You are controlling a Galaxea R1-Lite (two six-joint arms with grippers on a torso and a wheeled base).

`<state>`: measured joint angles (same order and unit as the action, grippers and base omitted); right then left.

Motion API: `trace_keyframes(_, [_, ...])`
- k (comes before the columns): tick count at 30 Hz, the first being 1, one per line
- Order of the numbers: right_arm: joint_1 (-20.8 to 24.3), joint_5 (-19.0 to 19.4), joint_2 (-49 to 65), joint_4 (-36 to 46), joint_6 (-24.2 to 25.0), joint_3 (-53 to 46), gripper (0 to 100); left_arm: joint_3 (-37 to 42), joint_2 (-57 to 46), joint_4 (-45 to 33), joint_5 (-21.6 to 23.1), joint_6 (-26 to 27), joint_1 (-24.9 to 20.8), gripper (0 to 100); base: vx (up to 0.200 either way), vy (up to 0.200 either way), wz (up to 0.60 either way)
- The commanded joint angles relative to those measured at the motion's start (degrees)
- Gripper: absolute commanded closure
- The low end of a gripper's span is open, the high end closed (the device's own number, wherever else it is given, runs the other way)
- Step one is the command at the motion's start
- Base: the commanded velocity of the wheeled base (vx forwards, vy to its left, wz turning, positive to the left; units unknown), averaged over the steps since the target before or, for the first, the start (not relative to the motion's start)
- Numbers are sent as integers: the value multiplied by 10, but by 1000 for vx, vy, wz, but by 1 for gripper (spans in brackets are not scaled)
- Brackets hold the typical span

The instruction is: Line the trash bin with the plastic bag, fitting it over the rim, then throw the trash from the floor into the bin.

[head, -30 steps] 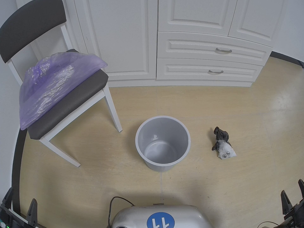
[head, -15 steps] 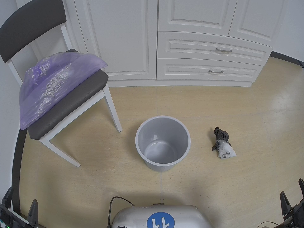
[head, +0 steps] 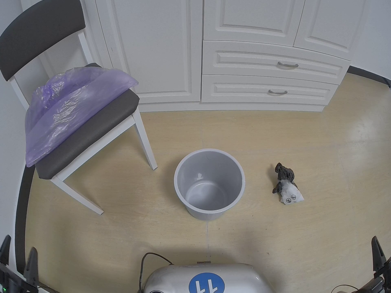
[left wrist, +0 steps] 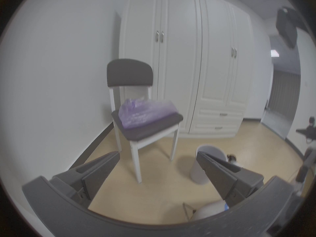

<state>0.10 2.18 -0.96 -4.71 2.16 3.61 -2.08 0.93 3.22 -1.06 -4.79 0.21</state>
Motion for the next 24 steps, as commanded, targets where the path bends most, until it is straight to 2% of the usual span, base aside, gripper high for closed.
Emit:
trace_keyframes(1, [3, 41, -33, 20, 23, 76, 0, -137, 30, 34, 2, -95, -18, 0, 0, 0, 0])
trace_keyframes(5, [9, 66, -114, 34, 28, 119, 0, -162, 69, -8, -8, -63, -76, 0, 0, 0, 0])
trace_keyframes(6, [9, 66, -118, 33, 28, 121, 0, -162, 70, -8, -8, -59, -79, 0, 0, 0, 0])
trace_keyframes(8, [6, 65, -172, 24, 28, 154, 0, -163, 107, -16, -40, -7, -104, 0, 0, 0, 0])
trace_keyframes(13, [0, 63, -255, -11, 25, 214, 0, -180, 185, -12, -107, 37, -111, 0, 0, 0, 0])
trace_keyframes(17, [0, 63, -290, -41, 17, 234, 0, -207, 226, -11, -110, 40, -111, 0, 0, 0, 0])
trace_keyframes(21, [0, 63, -340, -121, -20, 231, 0, -240, 284, -9, -111, 41, -108, 0, 0, 0, 0])
trace_keyframes(24, [0, 60, -370, -145, -27, 236, 0, -247, 311, 2, -111, 42, -107, 0, 0, 0, 0])
